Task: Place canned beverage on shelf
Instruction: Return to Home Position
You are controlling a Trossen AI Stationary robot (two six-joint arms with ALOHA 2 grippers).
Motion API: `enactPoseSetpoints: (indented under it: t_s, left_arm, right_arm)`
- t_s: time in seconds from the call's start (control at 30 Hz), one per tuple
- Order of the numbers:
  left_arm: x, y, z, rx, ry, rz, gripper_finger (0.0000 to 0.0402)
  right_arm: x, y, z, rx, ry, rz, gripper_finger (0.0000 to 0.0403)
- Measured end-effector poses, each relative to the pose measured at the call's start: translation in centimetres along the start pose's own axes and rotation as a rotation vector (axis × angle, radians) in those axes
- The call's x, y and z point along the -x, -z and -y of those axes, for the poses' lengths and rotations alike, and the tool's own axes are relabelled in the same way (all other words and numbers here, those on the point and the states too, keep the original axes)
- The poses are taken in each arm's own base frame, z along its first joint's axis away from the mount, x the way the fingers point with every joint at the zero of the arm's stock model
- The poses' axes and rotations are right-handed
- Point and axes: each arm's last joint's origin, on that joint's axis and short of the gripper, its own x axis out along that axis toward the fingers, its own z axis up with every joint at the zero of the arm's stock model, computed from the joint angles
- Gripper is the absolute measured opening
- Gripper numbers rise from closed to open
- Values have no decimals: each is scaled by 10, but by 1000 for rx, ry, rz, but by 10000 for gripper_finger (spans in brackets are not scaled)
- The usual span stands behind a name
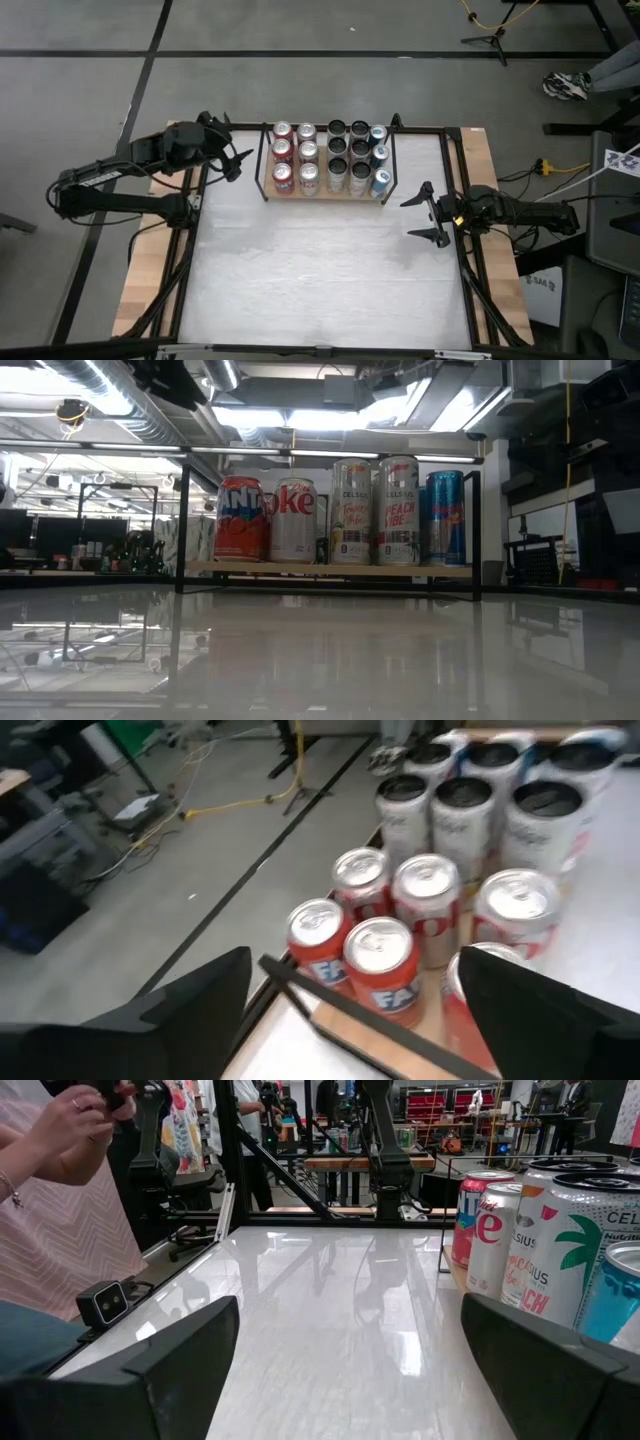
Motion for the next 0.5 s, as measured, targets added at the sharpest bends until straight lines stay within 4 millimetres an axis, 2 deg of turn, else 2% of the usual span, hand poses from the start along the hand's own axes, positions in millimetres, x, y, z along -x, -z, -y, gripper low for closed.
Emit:
enactPoseSetpoints:
  t_s: [0.17,0.37,0.5]
  left_arm:
    - [11,1,-3,16,46,42,293]
    - [25,5,-8,33,82,81,204]
    - [32,17,-10,45,94,113,148]
  right_arm:
    - [0,0,0,0,0,0,379]
    - [0,0,0,0,0,0,379]
    - [0,0,0,0,0,0,379]
